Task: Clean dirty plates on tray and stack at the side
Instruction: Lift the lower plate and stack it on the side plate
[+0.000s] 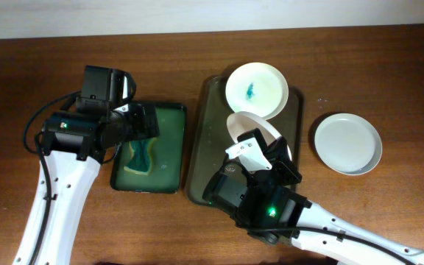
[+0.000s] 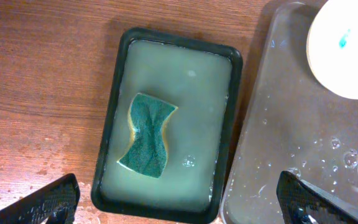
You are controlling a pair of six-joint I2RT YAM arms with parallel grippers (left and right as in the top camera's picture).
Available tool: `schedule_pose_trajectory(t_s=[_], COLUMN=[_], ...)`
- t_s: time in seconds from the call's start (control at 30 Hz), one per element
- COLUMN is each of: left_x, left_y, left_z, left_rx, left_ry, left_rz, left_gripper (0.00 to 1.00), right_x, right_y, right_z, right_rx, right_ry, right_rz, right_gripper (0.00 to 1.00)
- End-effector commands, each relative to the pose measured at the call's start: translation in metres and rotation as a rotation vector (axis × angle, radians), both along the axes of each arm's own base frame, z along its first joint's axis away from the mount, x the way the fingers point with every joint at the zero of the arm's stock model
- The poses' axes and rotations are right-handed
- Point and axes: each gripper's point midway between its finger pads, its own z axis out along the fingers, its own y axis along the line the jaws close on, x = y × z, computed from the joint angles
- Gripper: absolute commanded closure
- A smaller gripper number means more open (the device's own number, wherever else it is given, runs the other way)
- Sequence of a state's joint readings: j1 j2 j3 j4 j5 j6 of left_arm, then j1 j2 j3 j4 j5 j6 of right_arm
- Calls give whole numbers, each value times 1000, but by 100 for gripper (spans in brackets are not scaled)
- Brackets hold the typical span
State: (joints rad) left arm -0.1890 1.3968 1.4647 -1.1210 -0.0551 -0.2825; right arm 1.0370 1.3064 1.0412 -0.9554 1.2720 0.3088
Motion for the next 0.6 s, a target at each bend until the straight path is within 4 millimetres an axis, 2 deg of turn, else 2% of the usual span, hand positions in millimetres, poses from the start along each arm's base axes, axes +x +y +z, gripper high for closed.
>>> schedule_pose_trajectory(t_s=[0.0,0.2,0.27,0.33,0.37,0.4,0.43,0.5,0.57], left_x=[1,1,1,1,1,1,1,1,1], left_y=[-1,-1,-1,-1,-1,-1,-1,-1,-1], left_z=[4,4,4,4,4,4,4,4,4], left_rx=[-9,-9,-9,-9,-9,-9,-9,-9,-9], left_ry=[-7,-7,-8,-8,-7,-7,-8,-7,-7], left_rz=[-12,-12,-12,-12,-12,-12,-12,-12,-12], left_gripper=[1,1,1,1,1,1,0,1,1], right_x=[-1,0,0,13,21,26,30,44,45], right_y=[0,0,-2,-23,-31,-32,-40,-113,-179], right_z=[9,9,7,-23,-53,-77,-88,-92,-96], right_rx=[-8,-6,56,271,406,534,696,1055,1177], right_ry=[-40,-41,-61,42,227,439,577,561,454], right_rz=[-6,-7,-30,-147,-182,-144,-120,-319,-500], right_gripper=[96,96,96,96,96,96,96,96,96])
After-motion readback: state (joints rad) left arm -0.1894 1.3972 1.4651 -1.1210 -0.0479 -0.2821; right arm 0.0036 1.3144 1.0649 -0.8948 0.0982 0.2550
